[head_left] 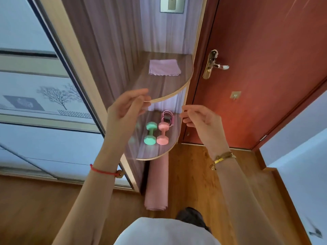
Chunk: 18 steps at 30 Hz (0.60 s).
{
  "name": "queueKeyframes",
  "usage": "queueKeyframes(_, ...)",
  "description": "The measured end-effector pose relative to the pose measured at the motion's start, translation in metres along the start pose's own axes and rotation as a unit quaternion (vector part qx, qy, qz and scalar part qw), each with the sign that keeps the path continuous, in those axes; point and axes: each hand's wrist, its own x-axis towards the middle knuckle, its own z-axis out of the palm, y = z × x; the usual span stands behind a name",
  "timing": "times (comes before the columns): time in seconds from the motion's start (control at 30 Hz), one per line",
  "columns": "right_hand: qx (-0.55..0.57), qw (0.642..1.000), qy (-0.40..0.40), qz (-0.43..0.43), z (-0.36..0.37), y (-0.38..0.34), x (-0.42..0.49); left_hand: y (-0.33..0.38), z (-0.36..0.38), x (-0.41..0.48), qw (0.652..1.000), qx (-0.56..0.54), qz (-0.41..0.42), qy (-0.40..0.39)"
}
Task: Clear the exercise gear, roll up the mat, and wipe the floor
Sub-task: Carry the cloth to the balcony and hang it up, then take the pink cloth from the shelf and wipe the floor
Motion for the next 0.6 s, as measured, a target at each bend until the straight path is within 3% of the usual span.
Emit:
queueKeyframes(0.43, -0.036, 0.999, 0.008, 0.022, 0.008, 0.041, 0.207, -0.057, 0.055, 0.183, 0.993, 0.028, -0.097, 0.059)
queueKeyframes(0.6, -0.137, 0.990, -0.008, 0.016, 0.011, 0.051, 0.289, -0.080, 0.079, 0.251, 0.962, 0.237, -0.119, 0.070)
